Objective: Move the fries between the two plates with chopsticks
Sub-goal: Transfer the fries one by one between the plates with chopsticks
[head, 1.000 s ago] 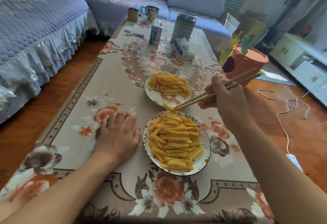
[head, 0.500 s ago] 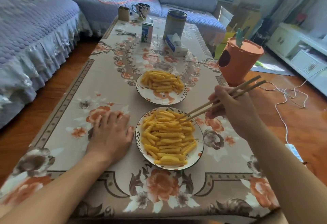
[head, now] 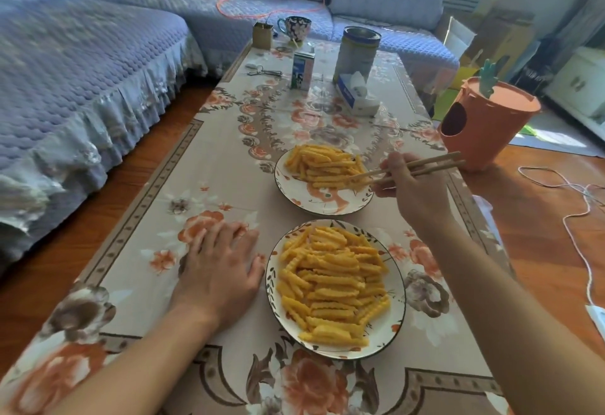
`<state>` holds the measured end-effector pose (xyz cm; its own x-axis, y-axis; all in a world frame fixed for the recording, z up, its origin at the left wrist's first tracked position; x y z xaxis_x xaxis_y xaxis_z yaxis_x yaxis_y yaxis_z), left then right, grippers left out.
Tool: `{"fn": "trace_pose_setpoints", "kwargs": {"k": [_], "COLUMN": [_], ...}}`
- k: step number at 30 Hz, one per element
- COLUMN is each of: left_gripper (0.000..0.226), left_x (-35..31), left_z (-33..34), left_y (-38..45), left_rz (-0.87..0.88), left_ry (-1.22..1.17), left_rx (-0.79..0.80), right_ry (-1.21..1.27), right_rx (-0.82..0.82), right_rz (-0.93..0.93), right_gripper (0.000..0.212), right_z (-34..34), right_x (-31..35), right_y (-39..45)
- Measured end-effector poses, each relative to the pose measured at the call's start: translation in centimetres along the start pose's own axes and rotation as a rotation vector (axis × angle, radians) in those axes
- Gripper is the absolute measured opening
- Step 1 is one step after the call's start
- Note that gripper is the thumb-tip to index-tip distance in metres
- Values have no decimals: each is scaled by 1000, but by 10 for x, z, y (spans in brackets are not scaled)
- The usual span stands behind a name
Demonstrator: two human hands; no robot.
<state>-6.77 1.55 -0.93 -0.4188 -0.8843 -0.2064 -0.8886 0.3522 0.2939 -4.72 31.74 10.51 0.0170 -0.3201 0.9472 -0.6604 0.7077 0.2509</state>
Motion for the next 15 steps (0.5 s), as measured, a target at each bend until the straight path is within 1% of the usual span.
{"fn": "trace_pose_setpoints", "kwargs": {"k": [3, 8, 15], "left_gripper": [58, 59, 58], "left_x": [-1, -1, 0], "left_z": [-1, -2, -1], "left_y": [0, 0, 1], "left_rz": [-7, -13, -15], "left_ry": [6, 12, 8], "left_rx": [2, 8, 2], "right_ry": [-8, -5, -13], "right_rx": [-18, -48, 2], "right_rz": [11, 19, 55], "right_gripper": [28, 33, 34], "right_z": [10, 5, 15], "right_x": [-8, -16, -19], "right_y": [11, 14, 16]}}
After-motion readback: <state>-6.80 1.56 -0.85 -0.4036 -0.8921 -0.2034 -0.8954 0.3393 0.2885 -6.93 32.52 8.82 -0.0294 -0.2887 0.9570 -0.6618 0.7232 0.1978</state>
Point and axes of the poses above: each hand's wrist, its own y-axis towards the middle knuckle, its own z-axis out of the palm, x = y × z, the point moved 4 cm from there along y, towards the middle knuckle, and after that the axes turned 14 degrees about -x, right-handed, at the moved point
